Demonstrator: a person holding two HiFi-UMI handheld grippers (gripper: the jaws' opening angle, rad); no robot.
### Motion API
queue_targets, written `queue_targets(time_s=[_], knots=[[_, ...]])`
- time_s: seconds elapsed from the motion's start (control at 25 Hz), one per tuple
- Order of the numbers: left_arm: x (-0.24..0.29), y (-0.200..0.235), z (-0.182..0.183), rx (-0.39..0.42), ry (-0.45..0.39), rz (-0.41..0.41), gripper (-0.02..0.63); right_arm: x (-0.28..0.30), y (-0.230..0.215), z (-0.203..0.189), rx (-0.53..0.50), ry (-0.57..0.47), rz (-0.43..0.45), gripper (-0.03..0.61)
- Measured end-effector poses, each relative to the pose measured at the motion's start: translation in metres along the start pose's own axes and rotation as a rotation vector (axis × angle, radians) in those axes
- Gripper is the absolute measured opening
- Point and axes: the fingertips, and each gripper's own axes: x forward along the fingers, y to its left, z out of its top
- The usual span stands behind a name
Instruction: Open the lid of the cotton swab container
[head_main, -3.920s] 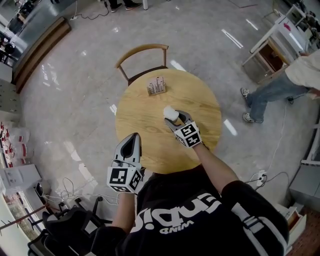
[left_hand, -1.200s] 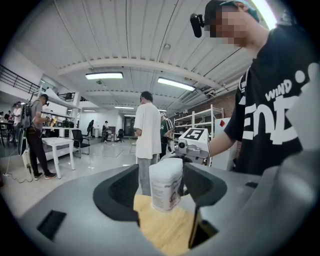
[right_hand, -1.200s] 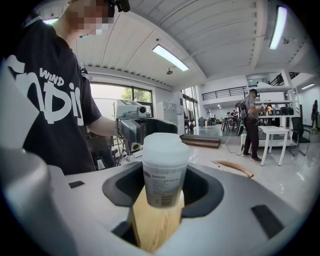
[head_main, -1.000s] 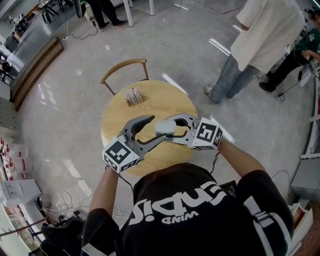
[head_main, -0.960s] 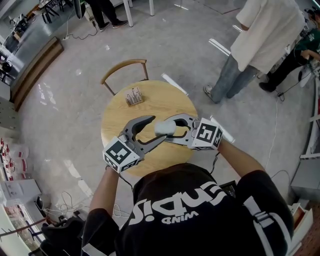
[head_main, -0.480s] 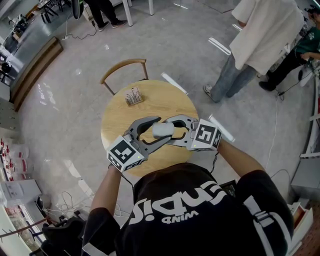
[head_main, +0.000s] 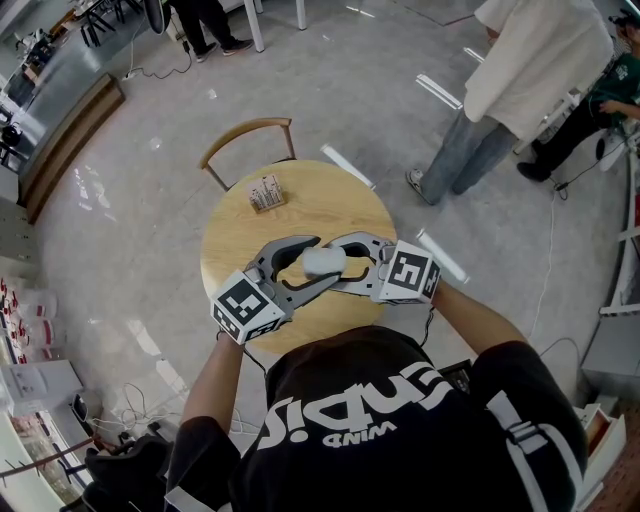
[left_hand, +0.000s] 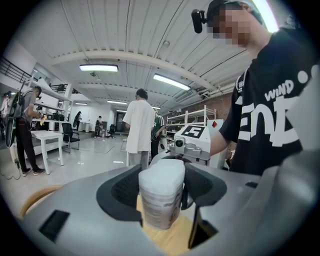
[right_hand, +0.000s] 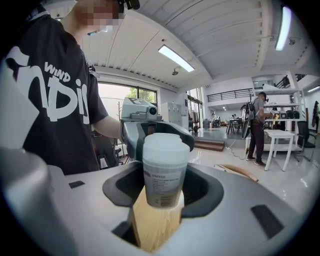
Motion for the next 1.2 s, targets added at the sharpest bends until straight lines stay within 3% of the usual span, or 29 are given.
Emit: queue_targets(time_s=[0.2,0.36,0.48,0.68,1.2], knots=[[0.000,0.000,0.001,-0.039,0.015,-0.009,0.272,0.000,0.001,0.001,-0.001,-0.002,-0.002,0.202],[-0.002,0.002,0.006,-0.177,-0.022,-0.029,0.270,0.001,0.002,-0.002,-0.101,0.055,-0.049,0.201],[-0.001,0.002,0.005,-0.219,0.002,-0.038,0.270,0.002,0.003,-0.005,-0.109,0.061,-0.045,0.201],[0.002,0.002,-0.003,-0.356,0.059,-0.060,0.272,0.003,0.007,-0.014,-0.104,0.077,-0.039,0.200],[0.006,0.000,-0.005,-0.331,0.083,-0.042,0.272,-0.006,0.005,-0.019,-0.040,0.075,-0.071,0.199]])
